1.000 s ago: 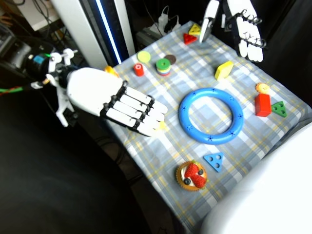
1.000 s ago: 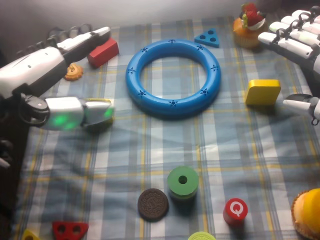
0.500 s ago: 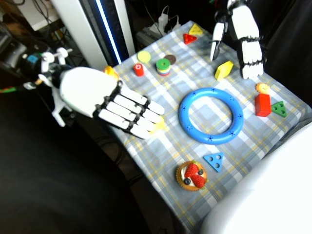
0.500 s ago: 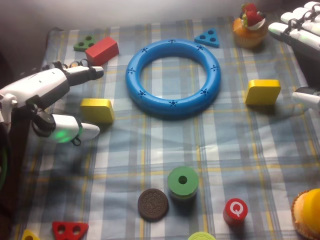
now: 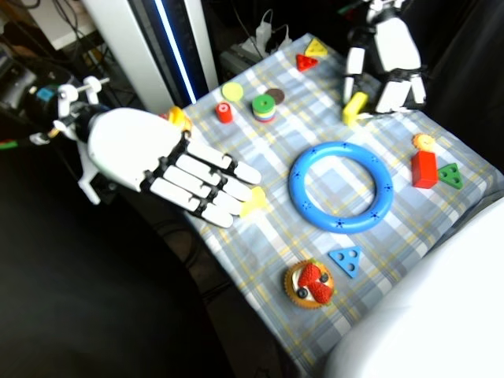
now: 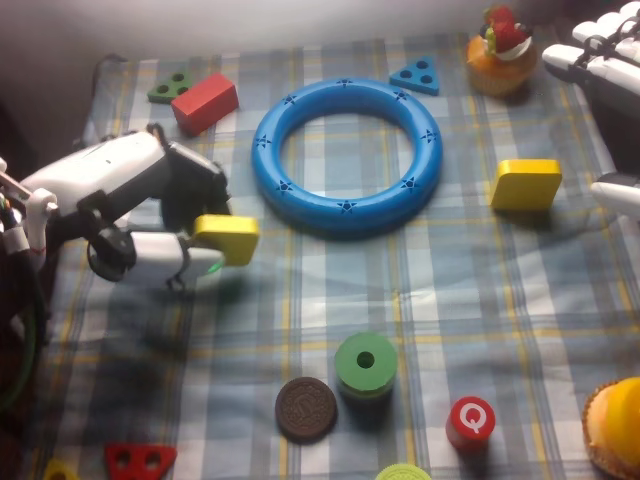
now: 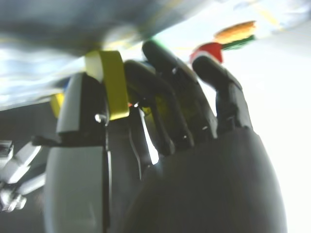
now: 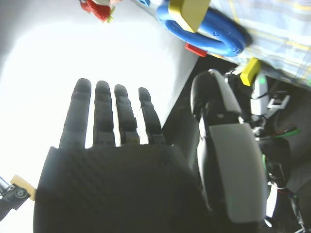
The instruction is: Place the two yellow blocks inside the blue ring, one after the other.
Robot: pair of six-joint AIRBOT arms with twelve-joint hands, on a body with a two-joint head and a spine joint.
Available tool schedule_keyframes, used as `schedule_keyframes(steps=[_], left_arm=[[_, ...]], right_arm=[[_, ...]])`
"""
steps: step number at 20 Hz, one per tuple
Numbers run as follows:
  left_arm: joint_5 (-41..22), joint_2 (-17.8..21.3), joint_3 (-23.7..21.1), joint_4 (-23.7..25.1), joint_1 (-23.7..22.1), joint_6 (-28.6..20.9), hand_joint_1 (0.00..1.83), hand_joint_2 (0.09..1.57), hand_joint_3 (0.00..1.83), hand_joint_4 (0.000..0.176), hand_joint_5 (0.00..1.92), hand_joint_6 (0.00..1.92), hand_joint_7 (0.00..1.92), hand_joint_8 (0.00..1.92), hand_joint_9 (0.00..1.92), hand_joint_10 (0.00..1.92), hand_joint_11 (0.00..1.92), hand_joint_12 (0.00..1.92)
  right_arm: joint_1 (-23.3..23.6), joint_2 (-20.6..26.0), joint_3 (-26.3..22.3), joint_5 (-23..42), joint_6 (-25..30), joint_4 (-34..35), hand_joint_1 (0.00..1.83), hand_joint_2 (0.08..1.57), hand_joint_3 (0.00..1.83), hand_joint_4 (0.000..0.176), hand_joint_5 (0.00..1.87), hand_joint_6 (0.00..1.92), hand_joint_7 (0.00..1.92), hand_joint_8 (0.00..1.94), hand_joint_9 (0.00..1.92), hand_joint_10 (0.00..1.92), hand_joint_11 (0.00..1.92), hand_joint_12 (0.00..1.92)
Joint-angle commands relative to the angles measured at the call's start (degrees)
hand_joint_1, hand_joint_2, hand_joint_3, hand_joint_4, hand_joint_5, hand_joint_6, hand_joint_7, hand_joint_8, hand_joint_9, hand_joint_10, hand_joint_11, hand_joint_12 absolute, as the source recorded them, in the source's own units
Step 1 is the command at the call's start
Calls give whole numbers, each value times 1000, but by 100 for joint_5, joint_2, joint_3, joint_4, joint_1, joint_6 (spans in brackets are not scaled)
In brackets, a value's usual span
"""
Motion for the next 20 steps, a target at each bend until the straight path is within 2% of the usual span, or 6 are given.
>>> schedule_keyframes(steps=[1,10,13,18,19,20], left_arm=[[-1005,128,-12,177,-121,-111,1212,1216,2,0,772,1222,799,1403,578,1628,0,1905],[-28,-956,1051,361,-1640,-170,1213,1208,0,0,788,1244,804,1354,532,1872,79,1921],[625,-1551,1683,178,-1993,-170,1235,1179,0,0,882,895,872,1446,668,1689,137,1921],[1464,-2360,2756,-547,-2147,-155,1194,1205,1,0,784,1238,805,1377,655,1659,54,1921],[1542,-2436,2845,-599,-2141,-151,1286,1184,0,0,633,755,827,1283,553,1570,29,1921],[1552,-2452,2849,-605,-2129,-148,972,1159,0,18,491,463,572,944,299,1288,5,1877]], right_arm=[[17,27,3,707,24,-46,563,1286,0,43,0,0,0,0,0,0,0,0],[14,82,-72,828,25,-56,512,1288,1,24,0,0,0,0,0,0,0,0],[14,60,-68,825,25,-75,486,1294,3,22,0,0,0,0,0,0,0,0],[15,-95,17,732,27,-120,581,1300,2,20,0,0,0,0,0,0,0,0],[43,-151,52,685,67,-179,586,1303,3,17,0,0,0,0,0,0,0,0],[61,-184,71,656,95,-205,579,1303,2,14,0,0,0,0,0,0,0,0]])
